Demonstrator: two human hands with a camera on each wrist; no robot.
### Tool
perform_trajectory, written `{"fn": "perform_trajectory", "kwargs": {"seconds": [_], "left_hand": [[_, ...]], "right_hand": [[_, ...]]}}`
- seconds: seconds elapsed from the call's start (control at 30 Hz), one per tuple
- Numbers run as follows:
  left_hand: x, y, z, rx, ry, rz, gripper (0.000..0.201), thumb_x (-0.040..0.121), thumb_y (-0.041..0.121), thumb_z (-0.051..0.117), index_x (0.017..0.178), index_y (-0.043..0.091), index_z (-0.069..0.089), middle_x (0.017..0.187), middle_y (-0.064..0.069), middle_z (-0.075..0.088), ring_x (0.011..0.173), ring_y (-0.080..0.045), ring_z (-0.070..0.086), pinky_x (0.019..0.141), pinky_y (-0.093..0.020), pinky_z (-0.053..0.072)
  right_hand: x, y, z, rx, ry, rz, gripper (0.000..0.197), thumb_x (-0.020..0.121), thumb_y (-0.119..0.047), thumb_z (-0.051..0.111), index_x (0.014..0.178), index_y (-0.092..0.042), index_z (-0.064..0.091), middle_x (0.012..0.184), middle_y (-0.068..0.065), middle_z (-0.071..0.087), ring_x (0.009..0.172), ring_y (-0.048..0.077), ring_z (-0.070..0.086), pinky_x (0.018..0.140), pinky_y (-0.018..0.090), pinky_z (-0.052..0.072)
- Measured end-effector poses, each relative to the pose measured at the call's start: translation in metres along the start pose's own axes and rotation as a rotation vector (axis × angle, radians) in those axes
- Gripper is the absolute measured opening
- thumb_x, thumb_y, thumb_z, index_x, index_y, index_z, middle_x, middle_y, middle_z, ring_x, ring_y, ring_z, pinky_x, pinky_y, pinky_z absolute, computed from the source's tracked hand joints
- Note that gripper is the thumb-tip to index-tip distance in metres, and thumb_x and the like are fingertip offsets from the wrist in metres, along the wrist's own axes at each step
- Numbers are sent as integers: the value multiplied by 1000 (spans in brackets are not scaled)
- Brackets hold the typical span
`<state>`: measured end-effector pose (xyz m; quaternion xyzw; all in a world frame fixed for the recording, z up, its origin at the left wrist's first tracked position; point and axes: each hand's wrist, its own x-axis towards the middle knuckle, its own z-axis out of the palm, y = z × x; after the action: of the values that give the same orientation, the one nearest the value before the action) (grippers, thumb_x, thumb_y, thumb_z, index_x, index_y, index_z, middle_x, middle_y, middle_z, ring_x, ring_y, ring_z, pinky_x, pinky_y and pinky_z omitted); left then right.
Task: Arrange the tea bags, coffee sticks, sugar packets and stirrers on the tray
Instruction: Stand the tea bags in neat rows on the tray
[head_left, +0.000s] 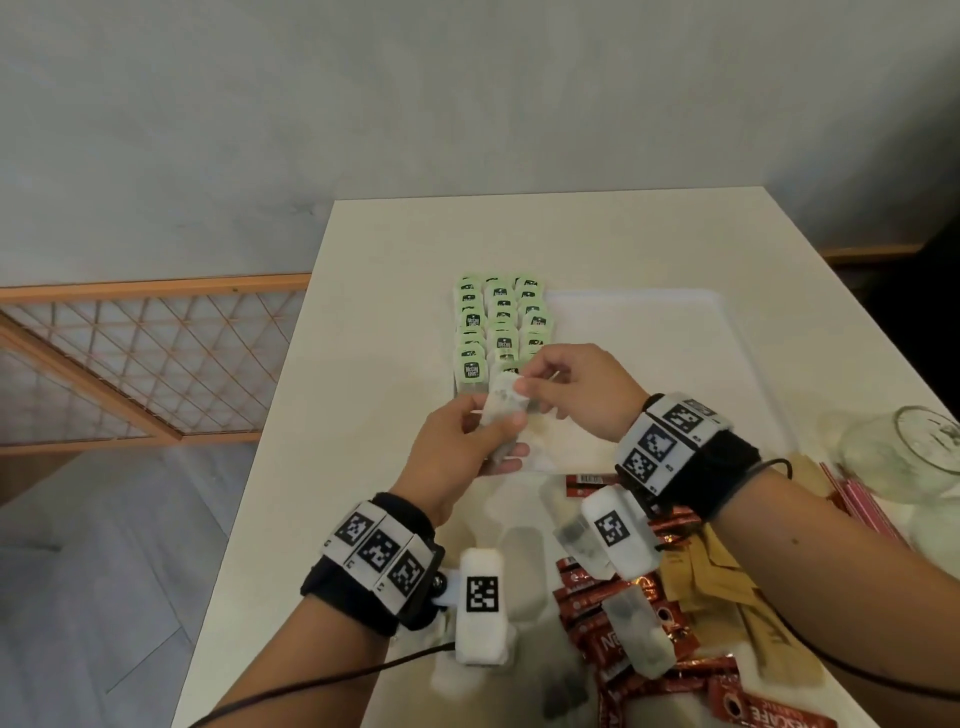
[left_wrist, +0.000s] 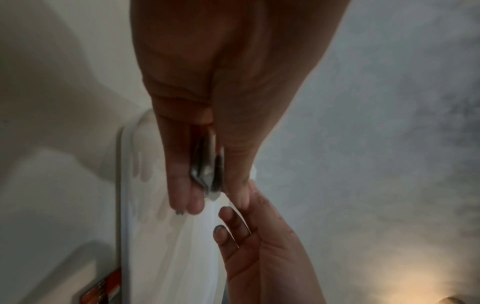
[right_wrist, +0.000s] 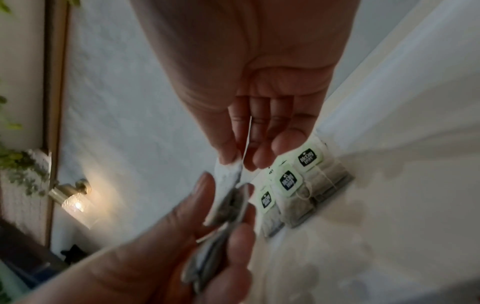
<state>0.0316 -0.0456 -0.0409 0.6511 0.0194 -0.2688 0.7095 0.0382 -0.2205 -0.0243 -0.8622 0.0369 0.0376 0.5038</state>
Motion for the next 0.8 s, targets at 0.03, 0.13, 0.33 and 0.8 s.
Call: {"fn": "perform_trajectory", "kwargs": {"seconds": [0.03, 0.13, 0.33, 0.8], "left_hand": [[-2, 0, 0, 19, -32, -20, 33, 85, 8, 75, 115, 6, 64, 98, -11, 73, 84, -22, 73, 74, -29, 61], [-3, -2, -1, 46, 5, -32, 37, 79, -2, 77, 113, 2, 66, 108, -16, 71, 91, -22, 71, 79, -28, 60], [-7, 1, 6, 192, 336, 219, 14, 90, 9, 67, 103, 4, 69, 89, -12, 74, 84, -23, 73, 71, -28, 61], [-7, 3, 27, 641, 264, 430, 17, 91, 24, 60, 89, 12, 72, 80, -4, 70, 76, -23, 62, 77, -35, 53]], "right_hand": [[-3, 0, -2, 36, 13, 1, 9, 87, -21, 70, 79, -20, 67, 75, -2, 67, 62, 9, 62, 56, 20, 47], [-12, -1, -12, 94, 73, 37, 16, 88, -21, 69, 76, -13, 63, 69, 2, 67, 60, 11, 63, 57, 26, 51], [-24, 2, -16, 138, 139, 116, 21, 89, -19, 67, 75, -6, 57, 64, 10, 70, 60, 24, 68, 65, 36, 59], [-35, -10, -7, 372, 79, 172, 18, 97, -20, 56, 87, -5, 61, 74, 14, 65, 59, 25, 64, 58, 37, 58]]}}
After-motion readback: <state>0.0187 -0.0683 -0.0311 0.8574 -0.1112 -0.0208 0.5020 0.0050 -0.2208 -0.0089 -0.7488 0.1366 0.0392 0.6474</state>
